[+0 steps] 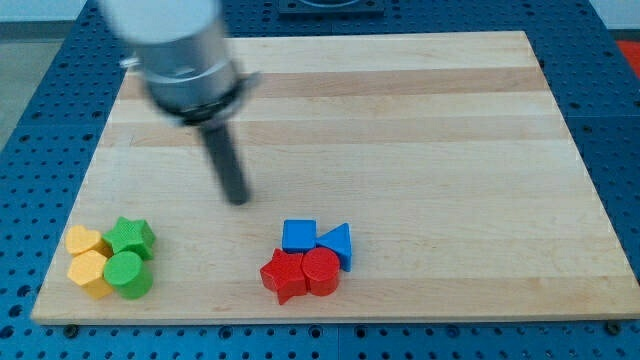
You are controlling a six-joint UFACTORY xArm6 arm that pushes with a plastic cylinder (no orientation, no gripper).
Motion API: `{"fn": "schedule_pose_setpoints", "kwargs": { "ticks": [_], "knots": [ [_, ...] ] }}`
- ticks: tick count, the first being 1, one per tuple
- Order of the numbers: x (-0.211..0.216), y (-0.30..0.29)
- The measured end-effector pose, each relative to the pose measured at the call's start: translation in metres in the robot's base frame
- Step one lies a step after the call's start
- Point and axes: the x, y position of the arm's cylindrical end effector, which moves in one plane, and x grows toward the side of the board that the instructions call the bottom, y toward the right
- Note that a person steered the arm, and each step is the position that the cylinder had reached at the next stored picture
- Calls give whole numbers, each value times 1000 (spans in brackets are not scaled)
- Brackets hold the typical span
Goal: Move blue cube towards the center
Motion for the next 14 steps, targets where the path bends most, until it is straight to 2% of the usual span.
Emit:
{"fn": "schedule_pose_setpoints", "kwargs": {
  "ticks": [1,2,3,4,5,6,10,13,14],
  "knots": [
    [-4,120],
    [17,224],
    [62,266],
    [117,260],
    [147,242],
    [147,226],
    [146,32],
    [44,16],
    [34,0]
  ]
}}
